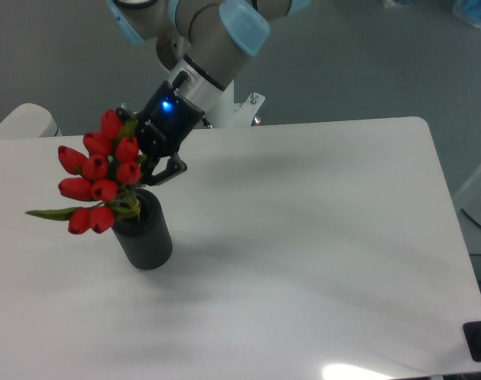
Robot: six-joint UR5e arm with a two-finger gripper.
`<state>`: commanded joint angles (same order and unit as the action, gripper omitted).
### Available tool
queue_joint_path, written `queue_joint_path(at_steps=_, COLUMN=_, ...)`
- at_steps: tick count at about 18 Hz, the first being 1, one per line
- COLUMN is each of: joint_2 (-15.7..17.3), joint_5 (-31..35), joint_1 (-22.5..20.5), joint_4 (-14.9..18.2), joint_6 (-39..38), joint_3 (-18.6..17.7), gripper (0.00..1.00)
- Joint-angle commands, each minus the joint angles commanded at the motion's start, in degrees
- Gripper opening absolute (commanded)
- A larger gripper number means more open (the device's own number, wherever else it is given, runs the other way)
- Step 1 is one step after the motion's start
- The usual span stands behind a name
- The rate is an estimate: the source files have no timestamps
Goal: Pick up the flowers from the vase
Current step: 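Lift the gripped tulip bunch up out of the black vase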
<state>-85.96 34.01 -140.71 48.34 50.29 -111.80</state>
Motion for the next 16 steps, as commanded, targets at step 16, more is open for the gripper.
queue_joint_path(at_steps=16, joint_2=-0.96, joint_5=-0.18, joint_1=-2.02, joint_4=0.09, joint_6=-9.77, joint_3=11.43, gripper=0.46)
